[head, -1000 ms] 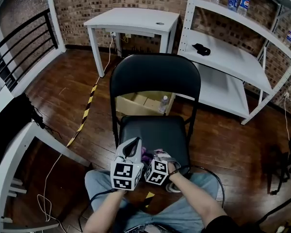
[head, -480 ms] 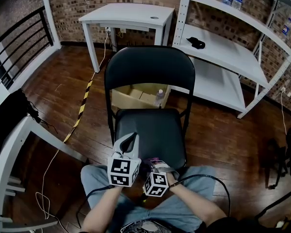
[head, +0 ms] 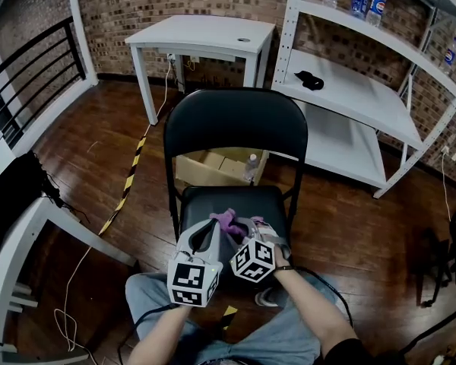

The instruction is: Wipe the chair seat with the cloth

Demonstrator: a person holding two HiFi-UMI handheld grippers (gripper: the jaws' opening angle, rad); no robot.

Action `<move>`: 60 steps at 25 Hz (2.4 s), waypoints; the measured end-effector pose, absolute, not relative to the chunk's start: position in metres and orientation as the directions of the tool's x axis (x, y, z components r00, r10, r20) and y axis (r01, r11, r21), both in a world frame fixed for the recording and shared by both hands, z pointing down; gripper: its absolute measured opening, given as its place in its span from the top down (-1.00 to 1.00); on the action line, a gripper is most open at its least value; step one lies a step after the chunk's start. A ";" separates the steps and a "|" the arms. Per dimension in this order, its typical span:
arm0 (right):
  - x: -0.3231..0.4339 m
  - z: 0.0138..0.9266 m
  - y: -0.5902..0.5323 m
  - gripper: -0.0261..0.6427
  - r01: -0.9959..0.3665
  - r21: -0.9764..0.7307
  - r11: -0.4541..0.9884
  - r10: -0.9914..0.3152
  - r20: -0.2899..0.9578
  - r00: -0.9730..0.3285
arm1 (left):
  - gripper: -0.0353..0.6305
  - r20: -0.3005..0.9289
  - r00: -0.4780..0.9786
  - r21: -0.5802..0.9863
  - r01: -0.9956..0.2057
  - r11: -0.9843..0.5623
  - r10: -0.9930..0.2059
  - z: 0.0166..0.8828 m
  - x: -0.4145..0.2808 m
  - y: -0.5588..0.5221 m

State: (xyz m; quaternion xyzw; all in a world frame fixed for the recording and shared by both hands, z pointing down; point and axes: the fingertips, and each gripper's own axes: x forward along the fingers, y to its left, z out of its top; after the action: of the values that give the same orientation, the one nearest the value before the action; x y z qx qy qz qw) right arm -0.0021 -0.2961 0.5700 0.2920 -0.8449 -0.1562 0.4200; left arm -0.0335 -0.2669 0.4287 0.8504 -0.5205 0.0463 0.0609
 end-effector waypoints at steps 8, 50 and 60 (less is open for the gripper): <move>0.023 0.596 -0.404 0.58 -0.325 0.552 0.768 -0.640 0.685 -0.348 | 0.88 0.174 0.480 0.051 -0.876 -0.479 -0.860 0.438 -0.018 -0.287; 0.040 0.658 -0.202 0.58 -0.158 0.452 0.878 -0.476 0.787 -0.394 | 0.88 0.224 0.506 0.022 -0.857 -0.515 -0.833 0.459 0.019 -0.260; 0.042 0.662 -0.153 0.58 -0.139 0.457 0.879 -0.470 0.775 -0.423 | 0.88 0.231 0.503 0.031 -0.860 -0.510 -0.833 0.463 0.024 -0.257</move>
State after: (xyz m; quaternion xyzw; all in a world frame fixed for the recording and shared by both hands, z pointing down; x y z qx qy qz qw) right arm 0.0422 -0.1534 0.6621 0.1840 -0.8275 -0.1638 0.5046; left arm 0.0235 -0.2575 0.4634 0.8639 -0.4898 0.0932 0.0710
